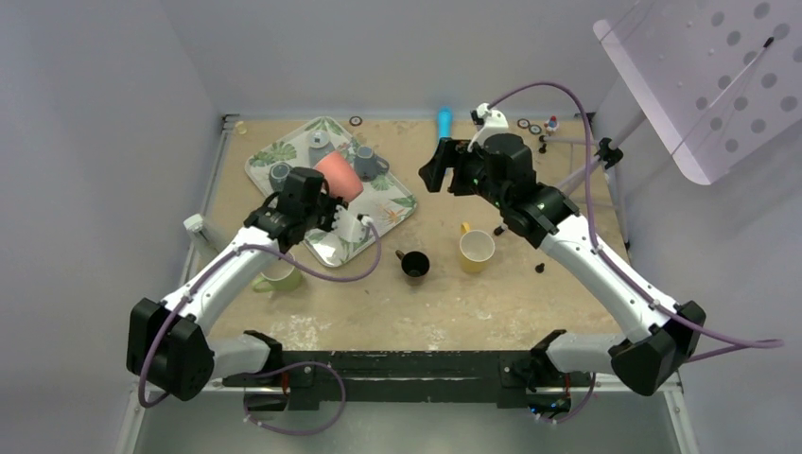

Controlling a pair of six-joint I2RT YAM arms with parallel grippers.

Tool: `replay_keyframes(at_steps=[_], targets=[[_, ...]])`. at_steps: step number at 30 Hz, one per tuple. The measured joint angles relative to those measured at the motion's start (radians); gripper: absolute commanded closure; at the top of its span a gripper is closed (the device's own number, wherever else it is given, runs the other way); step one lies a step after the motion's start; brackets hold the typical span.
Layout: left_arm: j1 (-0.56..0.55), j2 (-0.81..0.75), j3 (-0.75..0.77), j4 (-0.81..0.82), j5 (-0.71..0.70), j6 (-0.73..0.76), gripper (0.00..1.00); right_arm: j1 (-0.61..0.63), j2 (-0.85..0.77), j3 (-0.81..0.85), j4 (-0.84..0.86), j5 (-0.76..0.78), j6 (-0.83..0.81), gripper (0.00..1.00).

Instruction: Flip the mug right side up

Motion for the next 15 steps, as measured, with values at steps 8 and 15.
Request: replay_keyframes(at_steps=[8, 15], targets=[[0.0, -0.101, -0.206, 0.225, 0.065, 0.33, 1.0, 0.0, 0.122, 0.104, -0.033, -0.041, -0.044, 0.15], [0.0, -0.102, -0.249, 0.306, 0.171, 0.497, 1.0, 0.0, 0.315, 0.302, -0.057, -0.111, -0.082, 0.14]])
